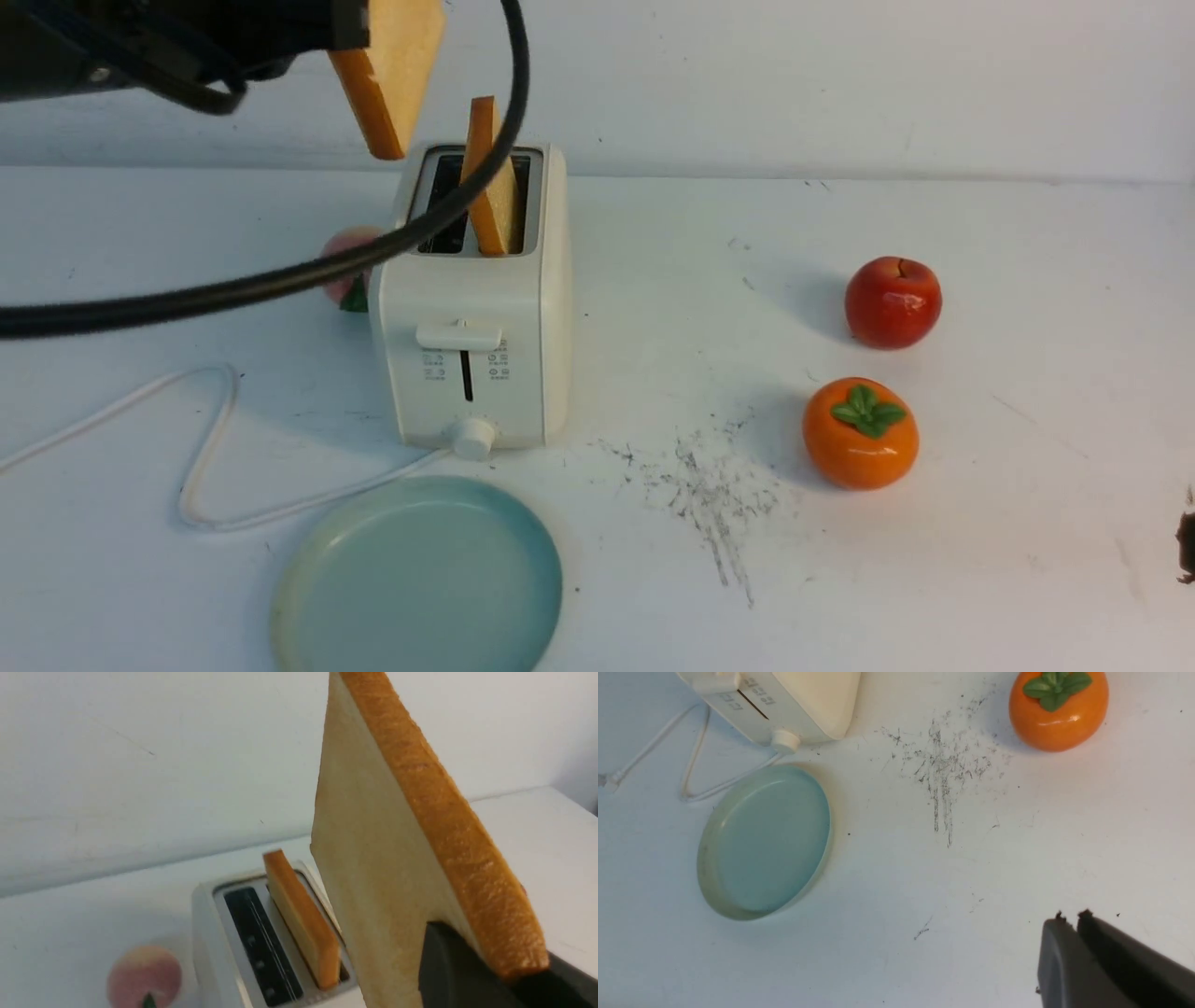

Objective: Take toasted bread from bread machine on white table place on plate.
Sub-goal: 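Reach for a toast slice standing in the toaster with the left gripper, then place the slice of bread on the plate with the left gripper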

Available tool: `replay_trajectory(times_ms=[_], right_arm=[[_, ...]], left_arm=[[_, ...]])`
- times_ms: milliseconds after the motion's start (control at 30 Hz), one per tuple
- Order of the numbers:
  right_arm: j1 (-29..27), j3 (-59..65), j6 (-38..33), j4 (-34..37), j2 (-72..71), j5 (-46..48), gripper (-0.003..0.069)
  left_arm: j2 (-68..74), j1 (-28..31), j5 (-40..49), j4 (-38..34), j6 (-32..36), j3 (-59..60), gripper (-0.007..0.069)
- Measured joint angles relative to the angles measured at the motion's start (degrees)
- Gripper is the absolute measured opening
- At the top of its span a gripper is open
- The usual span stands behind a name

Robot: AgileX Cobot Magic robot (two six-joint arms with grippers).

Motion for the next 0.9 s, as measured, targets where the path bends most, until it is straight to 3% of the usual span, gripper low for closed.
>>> replay_trajectory(times_ms=[300,533,733,900], right_arm=[[0.00,0.00,0.00,0.00,0.00,0.00,0.0054],[0.00,0.00,-0.78,-0.06,0.00,-0.06,0.0057],[0.00,0.00,-0.91,-0.06,0.00,-0.06,0.0064],[0.00,0.00,-0.91,-0.01,0.00,-0.06,0.0068]], left_arm=[[-4.40,0.00,22.62,0.17,-8.88,6.35,0.0042],[-4.37,0.00,22.77,-1.00,-10.58,19.20,0.0042],[-2.50,2.18,21.45,-8.67,-4.13,24.72,0.0042],[1.80,10.71,23.80,-21.79,8.36,25.10,0.0042]])
